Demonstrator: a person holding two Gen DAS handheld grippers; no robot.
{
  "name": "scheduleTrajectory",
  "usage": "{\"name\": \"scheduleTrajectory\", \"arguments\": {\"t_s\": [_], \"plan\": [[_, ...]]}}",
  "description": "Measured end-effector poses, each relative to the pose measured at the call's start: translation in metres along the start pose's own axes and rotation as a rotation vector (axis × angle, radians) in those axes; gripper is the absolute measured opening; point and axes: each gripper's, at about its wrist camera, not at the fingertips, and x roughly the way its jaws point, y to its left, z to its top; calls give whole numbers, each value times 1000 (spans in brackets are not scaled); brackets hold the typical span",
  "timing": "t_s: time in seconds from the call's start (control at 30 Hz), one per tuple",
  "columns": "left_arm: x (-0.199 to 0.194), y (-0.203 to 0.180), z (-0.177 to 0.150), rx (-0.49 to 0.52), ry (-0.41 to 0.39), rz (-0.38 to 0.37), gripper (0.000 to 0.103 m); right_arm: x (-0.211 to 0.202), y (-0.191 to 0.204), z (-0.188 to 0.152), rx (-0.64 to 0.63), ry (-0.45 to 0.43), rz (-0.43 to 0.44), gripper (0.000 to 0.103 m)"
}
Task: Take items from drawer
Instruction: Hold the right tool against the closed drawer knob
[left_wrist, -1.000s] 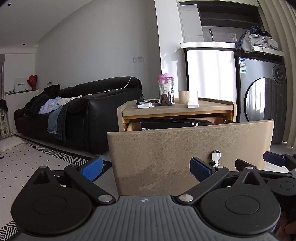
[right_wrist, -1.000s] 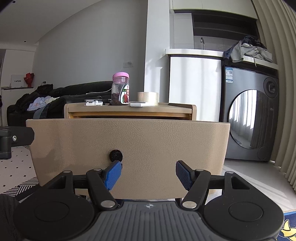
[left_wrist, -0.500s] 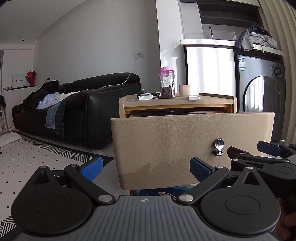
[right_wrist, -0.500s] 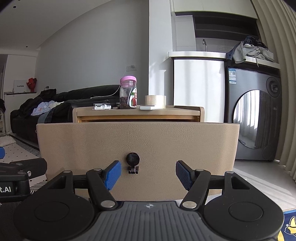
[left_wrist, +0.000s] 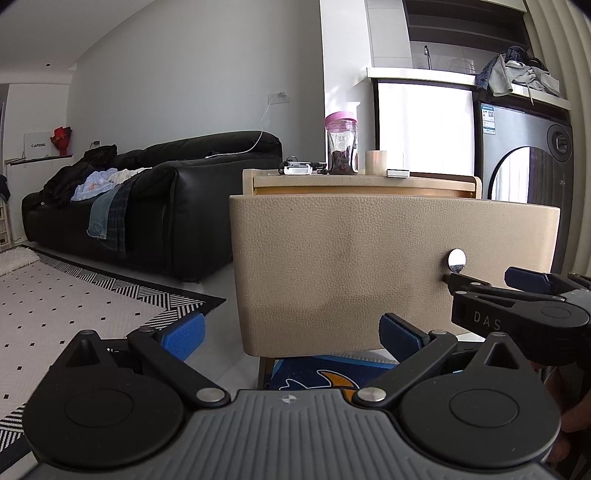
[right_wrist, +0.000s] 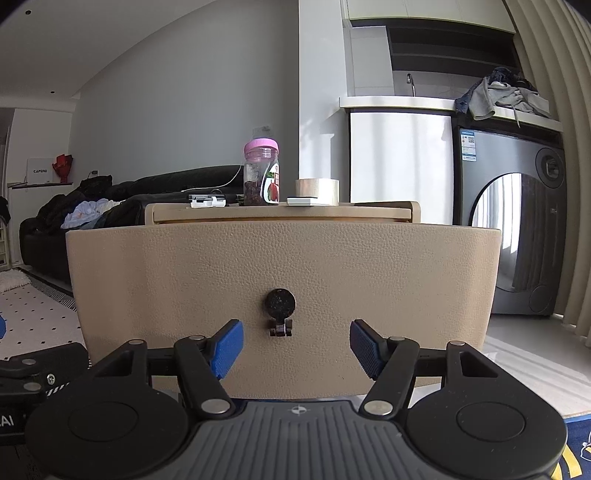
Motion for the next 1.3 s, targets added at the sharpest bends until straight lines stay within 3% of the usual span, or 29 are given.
{"name": "scheduleTrajectory", "arguments": {"t_s": [0.23, 0.5, 1.3], "plan": [[10, 7, 3, -15, -31, -18, 103, 21, 6, 3, 0, 10, 0, 44], [30, 4, 4, -12, -5, -30, 103, 37, 8, -2, -20, 30, 7, 19], [71, 2, 19, -23, 52, -60, 103, 65, 11, 7, -20, 45, -4, 18]]}}
